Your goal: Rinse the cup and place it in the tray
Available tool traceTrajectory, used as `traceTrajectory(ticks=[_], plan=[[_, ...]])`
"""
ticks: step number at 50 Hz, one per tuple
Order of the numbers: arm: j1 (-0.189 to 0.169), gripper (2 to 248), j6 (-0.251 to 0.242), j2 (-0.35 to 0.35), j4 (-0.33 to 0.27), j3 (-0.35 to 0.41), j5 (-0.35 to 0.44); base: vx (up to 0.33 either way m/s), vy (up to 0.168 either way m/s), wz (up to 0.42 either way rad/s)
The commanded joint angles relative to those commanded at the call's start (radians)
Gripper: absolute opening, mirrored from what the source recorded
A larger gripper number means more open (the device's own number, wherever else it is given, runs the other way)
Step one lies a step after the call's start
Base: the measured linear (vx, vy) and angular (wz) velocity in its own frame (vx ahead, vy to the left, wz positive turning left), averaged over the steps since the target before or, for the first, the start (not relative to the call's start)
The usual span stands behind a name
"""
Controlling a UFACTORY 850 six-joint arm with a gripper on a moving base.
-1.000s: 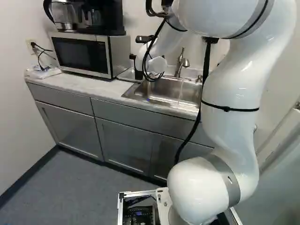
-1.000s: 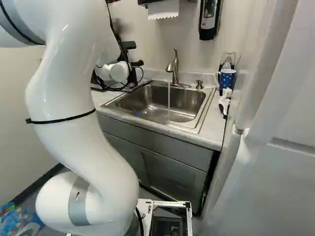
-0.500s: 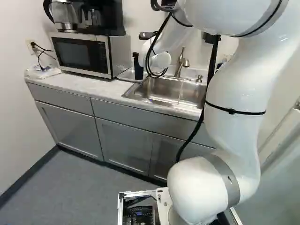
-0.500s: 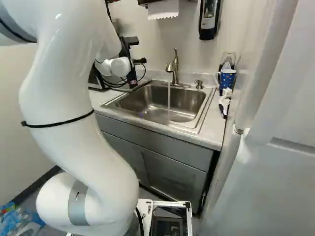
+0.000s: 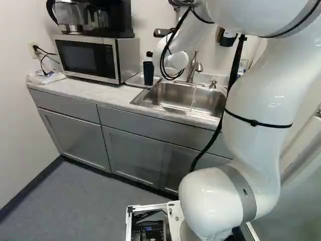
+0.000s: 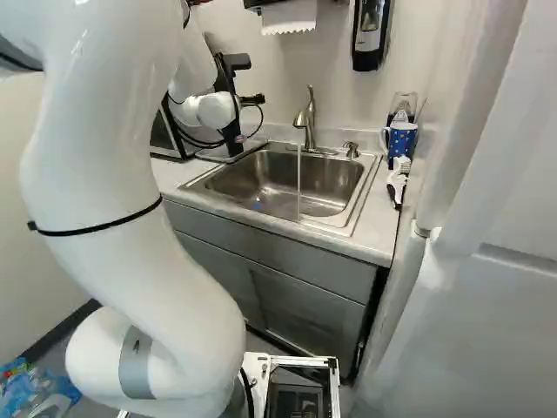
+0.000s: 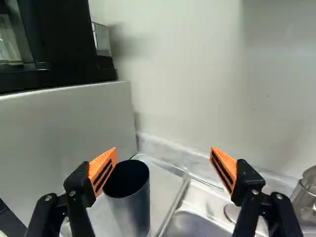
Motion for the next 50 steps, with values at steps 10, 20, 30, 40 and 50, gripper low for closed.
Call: traceTrajectory(ticks=[10,20,30,40,50], plan=[[-0.018,247,0.000,0.012,0.000,-0.008,-0.014,0.000,0.000,0.000],[-0.037,247,0.000,0.022,0.000,-0.018,-0.032,0.000,0.000,0.000],[-0.056,247,0.000,0.032,0.000,-0.028,-0.051,0.000,0.000,0.000],[-0.076,247,0.000,0.040,0.000,-0.040,-0.071,0.000,0.000,0.000],[-0.095,247,0.000,0.044,0.000,-0.057,-0.093,0.000,0.000,0.000]])
